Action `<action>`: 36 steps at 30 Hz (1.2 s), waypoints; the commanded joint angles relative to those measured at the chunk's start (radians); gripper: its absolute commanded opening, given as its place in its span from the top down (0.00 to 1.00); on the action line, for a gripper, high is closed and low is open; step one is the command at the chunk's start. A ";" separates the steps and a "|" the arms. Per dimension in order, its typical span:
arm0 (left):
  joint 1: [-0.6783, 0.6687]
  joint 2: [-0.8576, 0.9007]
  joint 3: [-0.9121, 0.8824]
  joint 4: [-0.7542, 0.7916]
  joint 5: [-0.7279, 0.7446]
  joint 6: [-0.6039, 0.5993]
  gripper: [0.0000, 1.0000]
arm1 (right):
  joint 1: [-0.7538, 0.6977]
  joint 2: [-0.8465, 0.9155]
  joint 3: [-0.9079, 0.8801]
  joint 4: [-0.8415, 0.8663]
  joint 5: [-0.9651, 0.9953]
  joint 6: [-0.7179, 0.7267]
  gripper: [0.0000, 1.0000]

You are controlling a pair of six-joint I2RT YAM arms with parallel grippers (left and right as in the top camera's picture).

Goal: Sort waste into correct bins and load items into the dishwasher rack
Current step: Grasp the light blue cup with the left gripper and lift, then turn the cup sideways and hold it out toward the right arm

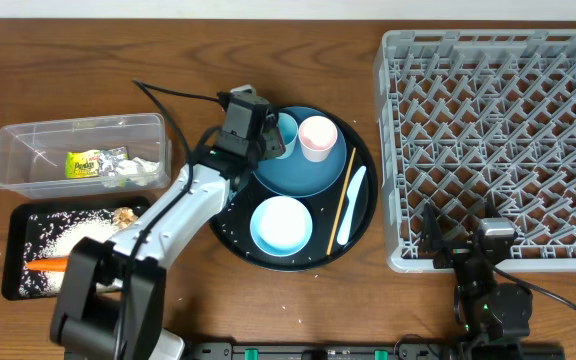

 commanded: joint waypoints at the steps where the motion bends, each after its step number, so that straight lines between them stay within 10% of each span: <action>1: 0.005 0.053 0.023 0.005 -0.020 -0.006 0.43 | -0.017 0.000 -0.001 -0.004 0.008 -0.012 0.01; 13: 0.006 0.048 0.028 0.027 -0.019 -0.005 0.94 | -0.017 0.000 -0.001 -0.004 0.008 -0.013 0.01; 27: 0.070 -0.222 0.028 -0.248 -0.002 0.029 0.94 | -0.017 0.000 -0.001 -0.004 0.008 -0.013 0.01; 36: 0.258 -0.425 0.028 -0.489 0.776 0.333 0.94 | -0.017 0.000 -0.001 -0.004 0.008 -0.013 0.01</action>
